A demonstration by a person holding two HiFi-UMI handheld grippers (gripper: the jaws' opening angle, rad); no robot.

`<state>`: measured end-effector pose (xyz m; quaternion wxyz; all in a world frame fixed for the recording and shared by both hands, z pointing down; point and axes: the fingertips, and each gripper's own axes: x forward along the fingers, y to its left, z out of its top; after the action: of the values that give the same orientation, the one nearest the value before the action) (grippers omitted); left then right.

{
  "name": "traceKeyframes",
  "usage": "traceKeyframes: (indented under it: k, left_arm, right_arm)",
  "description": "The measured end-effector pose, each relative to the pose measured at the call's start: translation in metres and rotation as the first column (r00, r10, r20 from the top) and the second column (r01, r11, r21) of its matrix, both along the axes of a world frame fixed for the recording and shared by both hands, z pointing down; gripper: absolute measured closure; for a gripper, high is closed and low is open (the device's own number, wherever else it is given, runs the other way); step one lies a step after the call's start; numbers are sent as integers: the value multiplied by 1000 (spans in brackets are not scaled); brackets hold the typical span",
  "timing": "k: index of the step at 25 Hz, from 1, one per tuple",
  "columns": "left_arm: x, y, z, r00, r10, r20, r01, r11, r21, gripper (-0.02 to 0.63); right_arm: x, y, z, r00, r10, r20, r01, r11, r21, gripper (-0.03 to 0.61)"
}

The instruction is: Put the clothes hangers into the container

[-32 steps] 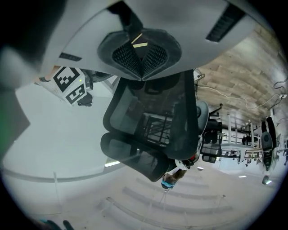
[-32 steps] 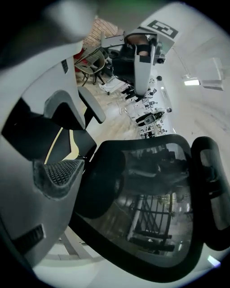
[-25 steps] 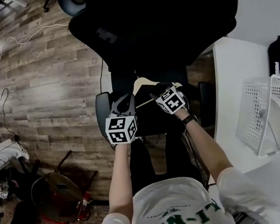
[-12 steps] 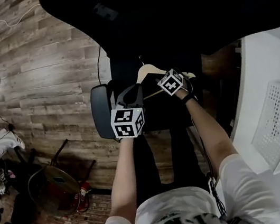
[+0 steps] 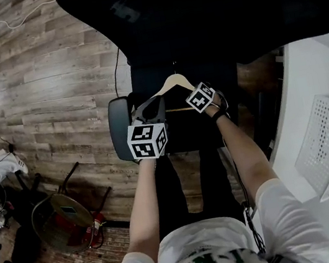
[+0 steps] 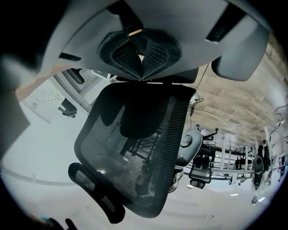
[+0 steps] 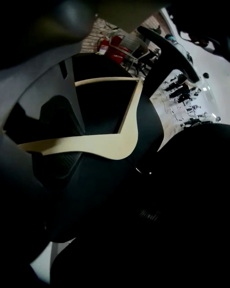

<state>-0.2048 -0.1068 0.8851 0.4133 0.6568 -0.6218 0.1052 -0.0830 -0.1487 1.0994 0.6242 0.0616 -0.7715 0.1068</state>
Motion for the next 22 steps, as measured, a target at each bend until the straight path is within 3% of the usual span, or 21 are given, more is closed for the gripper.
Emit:
traceKeyframes:
  k: [15,22]
  left_arm:
    - [20,21,-83,1000,-1,24,0,999,38,600]
    - [34,25,-148,999,32,36,-35,995,90,600]
  right_arm:
    - [40,24,-132,973,208,101,-208,978,-8,462]
    - [59,24,-225,959,244,145,-257,963,79,460]
